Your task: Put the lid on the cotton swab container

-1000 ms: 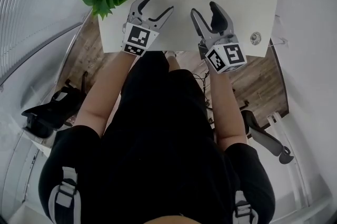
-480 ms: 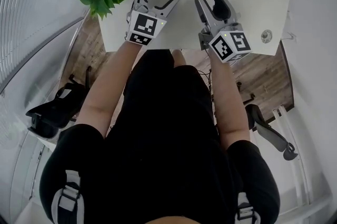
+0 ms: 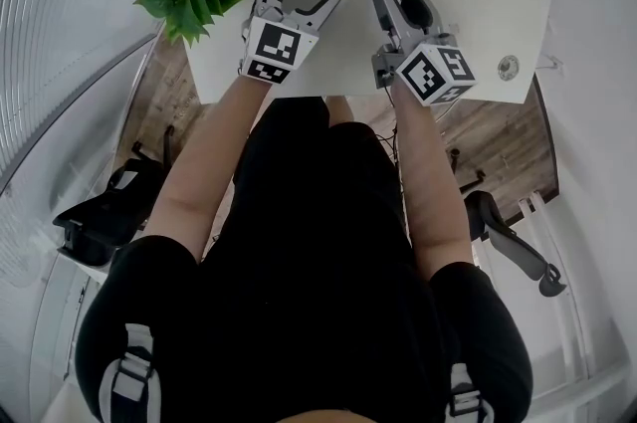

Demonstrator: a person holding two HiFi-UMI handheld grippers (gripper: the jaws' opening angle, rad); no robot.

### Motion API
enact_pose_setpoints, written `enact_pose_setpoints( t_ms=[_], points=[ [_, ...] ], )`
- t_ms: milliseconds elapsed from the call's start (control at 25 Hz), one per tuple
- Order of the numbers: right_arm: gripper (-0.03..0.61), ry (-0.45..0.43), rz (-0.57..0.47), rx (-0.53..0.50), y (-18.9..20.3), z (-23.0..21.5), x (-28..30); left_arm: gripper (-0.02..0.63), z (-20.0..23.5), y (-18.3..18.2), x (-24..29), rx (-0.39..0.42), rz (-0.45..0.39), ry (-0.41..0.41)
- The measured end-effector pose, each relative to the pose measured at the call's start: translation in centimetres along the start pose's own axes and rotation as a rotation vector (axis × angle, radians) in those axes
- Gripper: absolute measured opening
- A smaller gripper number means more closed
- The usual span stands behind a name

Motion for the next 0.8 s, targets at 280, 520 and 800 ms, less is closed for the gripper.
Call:
enact_pose_setpoints(
  t_ms=[280,520,800],
  points=[
    [0.184,-0.020,-0.014,0.106,0.7,-0.9,0.7,0.298,0.1,0.0,0.5,-0.003,0.001,0.018],
    [0.167,-0.043,-0.014,0.150,1.1,-1.0,1.1,0.270,0.3,0.0,0.7,-0.003,-0.001,0.017],
    [0.140,-0.070,-0.013,0.172,1.2,-0.8,1.4,0.232,0.5,0.0,0.7,0.005,-0.004,0.013]
  ],
)
Point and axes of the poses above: the fingertips, and each gripper's own axes: x forward along the fingers, z to its left, y out of its underside, the point moved 10 cm from there along -x, backward along the fingers, and after that the axes turned 9 degrees about -y, right-handed, at the moved point
